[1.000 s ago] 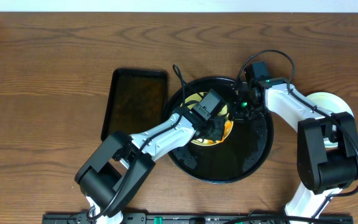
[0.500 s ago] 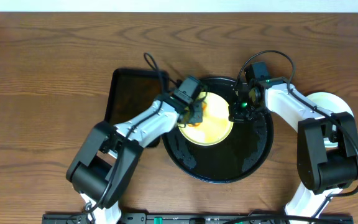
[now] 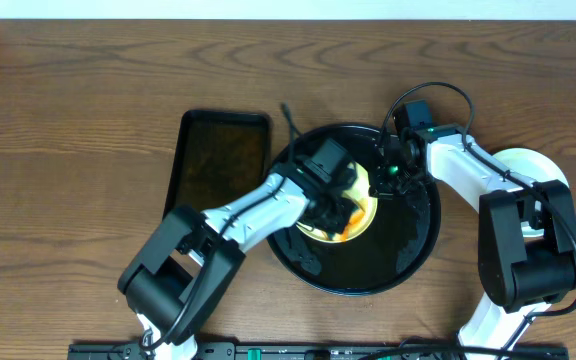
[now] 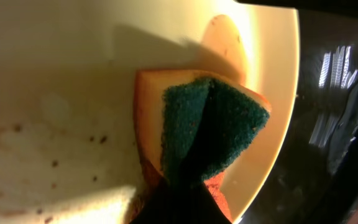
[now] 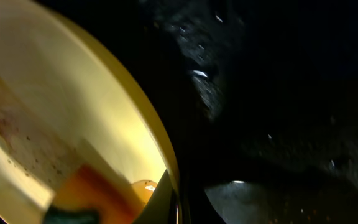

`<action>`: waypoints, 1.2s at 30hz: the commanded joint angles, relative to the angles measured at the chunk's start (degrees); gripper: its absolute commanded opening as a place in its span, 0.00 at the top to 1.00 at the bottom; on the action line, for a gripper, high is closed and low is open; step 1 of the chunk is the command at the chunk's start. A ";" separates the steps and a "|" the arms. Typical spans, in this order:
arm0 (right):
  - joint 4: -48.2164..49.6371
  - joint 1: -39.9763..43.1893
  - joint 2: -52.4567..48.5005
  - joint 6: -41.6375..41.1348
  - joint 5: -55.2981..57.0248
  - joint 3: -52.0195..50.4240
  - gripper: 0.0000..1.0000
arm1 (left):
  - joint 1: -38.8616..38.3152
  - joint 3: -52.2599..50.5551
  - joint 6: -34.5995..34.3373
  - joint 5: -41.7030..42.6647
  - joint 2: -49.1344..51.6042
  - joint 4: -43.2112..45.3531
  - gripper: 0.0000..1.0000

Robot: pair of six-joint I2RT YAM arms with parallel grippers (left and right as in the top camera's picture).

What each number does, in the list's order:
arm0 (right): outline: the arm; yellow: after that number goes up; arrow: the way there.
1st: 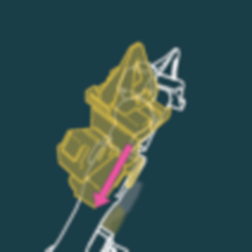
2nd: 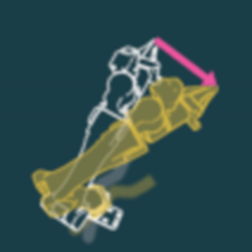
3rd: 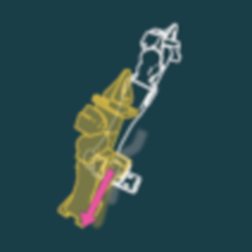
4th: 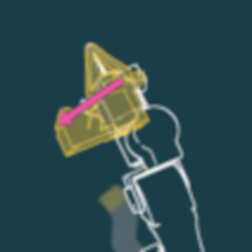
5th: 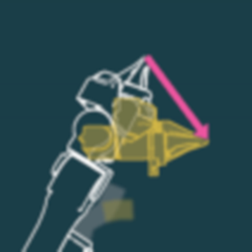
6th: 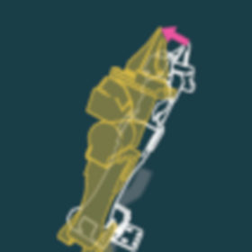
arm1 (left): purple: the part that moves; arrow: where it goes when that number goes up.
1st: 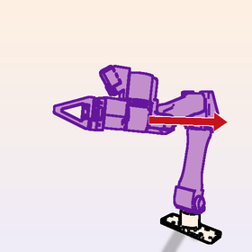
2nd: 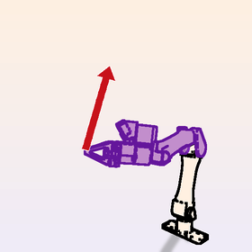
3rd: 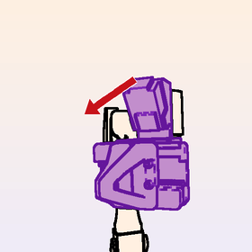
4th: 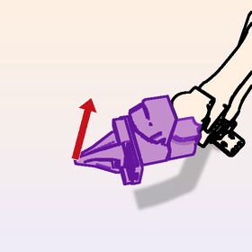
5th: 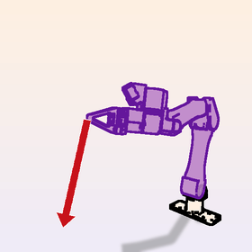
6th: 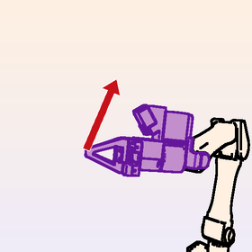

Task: Clean dirty plates on tray and stack at the side
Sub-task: 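Scrub the yellow plate with the sponge in the left gripper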

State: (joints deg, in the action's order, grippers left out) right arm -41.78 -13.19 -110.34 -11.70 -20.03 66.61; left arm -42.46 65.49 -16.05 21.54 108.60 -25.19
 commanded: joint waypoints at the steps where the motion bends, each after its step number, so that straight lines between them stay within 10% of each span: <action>1: -0.85 -0.83 -0.74 -0.44 3.13 -0.74 0.99 | -1.11 -1.51 -0.13 -9.66 1.88 0.52 0.92; 5: -0.90 -0.83 -0.74 -0.46 3.10 -0.74 0.99 | 0.96 -1.51 -5.53 -21.70 1.88 2.05 0.92; 17: -1.14 -0.83 -0.74 -0.44 3.10 -0.74 0.99 | 14.62 -1.51 -7.48 -22.10 1.88 0.83 0.92; 23: -1.11 -0.83 -0.74 -0.44 3.45 -0.74 0.99 | 16.22 -1.51 -8.76 0.48 1.88 -6.38 0.93; 27: -0.92 -0.81 -0.74 -0.46 3.74 -0.74 0.99 | 15.50 -1.51 2.40 14.91 0.98 -7.13 0.92; 36: 0.02 -0.72 -0.74 -0.44 3.78 -0.74 0.90 | 18.29 -1.40 7.89 6.99 -9.57 -7.74 0.93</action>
State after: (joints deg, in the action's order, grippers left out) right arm -42.22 -13.89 -110.30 -11.86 -19.92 66.59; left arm -25.76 64.27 -11.44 31.70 104.38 -32.51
